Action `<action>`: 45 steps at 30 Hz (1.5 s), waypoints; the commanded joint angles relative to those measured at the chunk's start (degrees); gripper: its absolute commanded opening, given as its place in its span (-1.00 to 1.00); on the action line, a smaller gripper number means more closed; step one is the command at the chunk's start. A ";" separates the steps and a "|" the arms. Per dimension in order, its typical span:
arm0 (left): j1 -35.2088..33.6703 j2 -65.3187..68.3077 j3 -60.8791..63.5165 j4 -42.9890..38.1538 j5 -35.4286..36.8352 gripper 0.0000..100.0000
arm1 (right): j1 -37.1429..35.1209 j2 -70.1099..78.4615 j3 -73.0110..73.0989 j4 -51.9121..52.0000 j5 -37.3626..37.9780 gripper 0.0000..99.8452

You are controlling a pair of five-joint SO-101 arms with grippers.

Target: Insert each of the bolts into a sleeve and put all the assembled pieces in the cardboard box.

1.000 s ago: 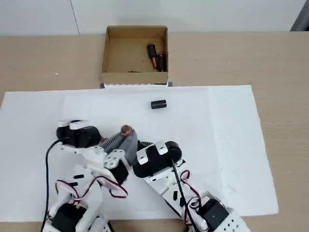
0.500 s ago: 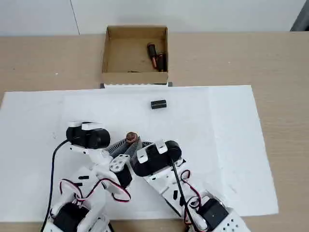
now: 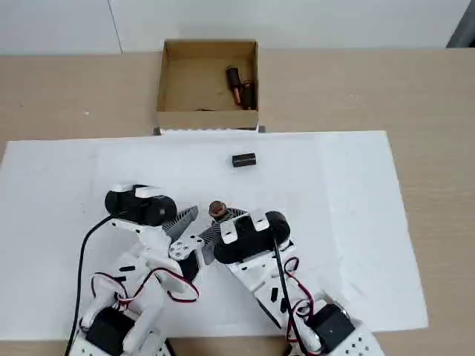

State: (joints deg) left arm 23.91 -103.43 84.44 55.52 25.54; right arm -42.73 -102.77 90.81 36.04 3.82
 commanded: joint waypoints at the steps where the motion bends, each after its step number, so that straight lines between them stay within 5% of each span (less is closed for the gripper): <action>1: -0.70 -0.44 -4.62 -0.97 -0.44 -0.55 | 0.48 -0.48 -1.23 -2.07 0.35 -0.99; 11: -1.05 -0.26 -11.21 -0.70 -2.29 -0.58 | 0.48 -0.48 -1.23 -2.07 0.35 -0.99; 16: -6.77 -0.53 -11.30 -2.73 -6.24 -1.00 | 0.75 -0.48 -1.23 -1.98 0.35 -0.99; 25: -15.56 -0.44 -7.08 -0.35 -15.74 -0.99 | 12.35 0.04 -0.79 -1.89 -0.09 -0.99; 33: -24.35 -0.53 2.07 1.41 -16.97 -0.99 | 17.89 1.63 -5.71 -2.07 -4.31 -0.99; 45: -25.67 -0.62 8.48 1.05 -16.88 -0.99 | 23.25 43.47 -35.25 -11.56 -4.48 -0.99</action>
State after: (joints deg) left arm -1.58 -103.43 93.05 56.84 8.84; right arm -20.22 -72.44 66.73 26.90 0.04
